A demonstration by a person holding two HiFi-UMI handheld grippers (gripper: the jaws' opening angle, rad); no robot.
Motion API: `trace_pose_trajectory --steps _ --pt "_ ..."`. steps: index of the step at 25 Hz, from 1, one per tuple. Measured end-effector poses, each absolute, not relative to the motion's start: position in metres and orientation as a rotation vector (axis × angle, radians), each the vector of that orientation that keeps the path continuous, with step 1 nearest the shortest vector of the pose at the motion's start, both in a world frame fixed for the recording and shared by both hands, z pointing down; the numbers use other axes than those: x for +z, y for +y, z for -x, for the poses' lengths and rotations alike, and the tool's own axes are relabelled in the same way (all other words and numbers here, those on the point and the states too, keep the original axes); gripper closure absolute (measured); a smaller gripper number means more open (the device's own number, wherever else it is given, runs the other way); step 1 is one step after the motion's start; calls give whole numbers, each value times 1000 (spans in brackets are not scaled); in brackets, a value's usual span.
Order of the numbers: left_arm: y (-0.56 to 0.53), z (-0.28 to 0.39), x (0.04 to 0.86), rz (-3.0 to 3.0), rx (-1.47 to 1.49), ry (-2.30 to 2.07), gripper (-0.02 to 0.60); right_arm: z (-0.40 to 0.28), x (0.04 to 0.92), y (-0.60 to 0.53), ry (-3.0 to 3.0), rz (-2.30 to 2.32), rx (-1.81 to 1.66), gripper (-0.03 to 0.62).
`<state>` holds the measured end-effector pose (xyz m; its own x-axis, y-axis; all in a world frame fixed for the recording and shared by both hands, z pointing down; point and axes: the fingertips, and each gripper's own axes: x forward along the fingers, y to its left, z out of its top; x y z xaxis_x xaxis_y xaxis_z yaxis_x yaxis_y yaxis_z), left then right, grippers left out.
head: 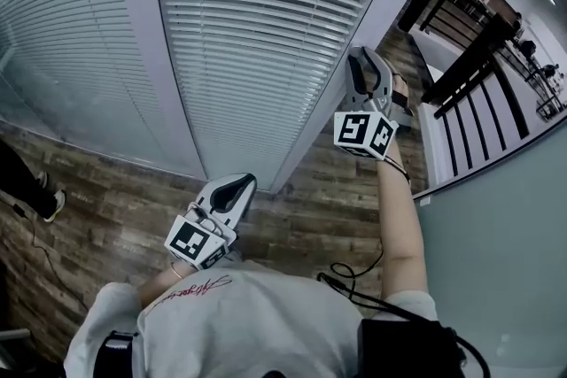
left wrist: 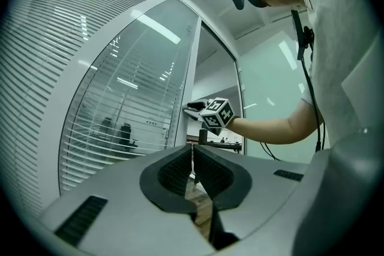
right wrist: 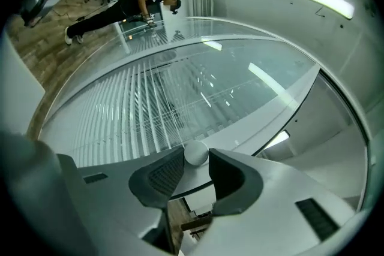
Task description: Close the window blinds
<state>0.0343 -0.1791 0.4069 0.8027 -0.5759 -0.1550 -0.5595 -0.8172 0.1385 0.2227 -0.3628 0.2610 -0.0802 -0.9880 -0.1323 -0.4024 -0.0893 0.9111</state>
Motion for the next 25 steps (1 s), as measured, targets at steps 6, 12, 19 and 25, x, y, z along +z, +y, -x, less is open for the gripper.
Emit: trace_pose_trajectory --steps 6,12,19,25 --pt "-177 -33 406 -2885 -271 -896 561 -222 252 -373 -1661 -1644 -1030 474" --pt "-170 -29 409 -2884 -265 -915 561 -218 245 -374 -1781 -1807 -916 476" --pt "-162 -27 415 -2865 -259 -920 561 -218 246 -375 -1656 -1698 -1009 468" --pt "-156 -29 415 -2869 -255 -899 561 -215 252 -378 -1460 -1471 -1155 468"
